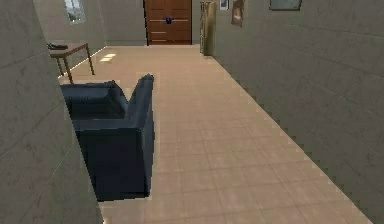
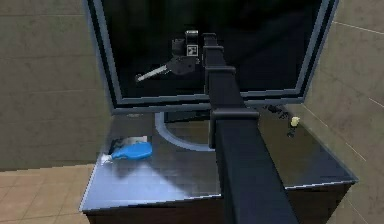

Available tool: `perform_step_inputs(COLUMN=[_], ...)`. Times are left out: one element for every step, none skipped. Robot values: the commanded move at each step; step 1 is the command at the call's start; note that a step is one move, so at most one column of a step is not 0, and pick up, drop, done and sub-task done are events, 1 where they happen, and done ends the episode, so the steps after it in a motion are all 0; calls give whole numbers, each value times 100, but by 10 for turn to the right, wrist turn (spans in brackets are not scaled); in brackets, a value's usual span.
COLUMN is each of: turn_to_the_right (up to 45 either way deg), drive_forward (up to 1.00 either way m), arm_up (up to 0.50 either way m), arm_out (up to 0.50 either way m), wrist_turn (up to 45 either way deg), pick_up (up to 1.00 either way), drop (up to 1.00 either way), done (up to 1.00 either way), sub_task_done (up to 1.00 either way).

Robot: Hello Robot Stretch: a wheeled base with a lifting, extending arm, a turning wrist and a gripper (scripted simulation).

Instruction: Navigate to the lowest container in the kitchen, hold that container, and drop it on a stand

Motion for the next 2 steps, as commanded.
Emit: perform_step_inputs(turn_to_the_right=[0,0], drive_forward=[0,0], arm_up=[0,0], arm_out=[-10,0], wrist_turn=[0,0], pick_up=[0,0], drop=[0,0], done=[0,100], sub_task_done=[0,0])
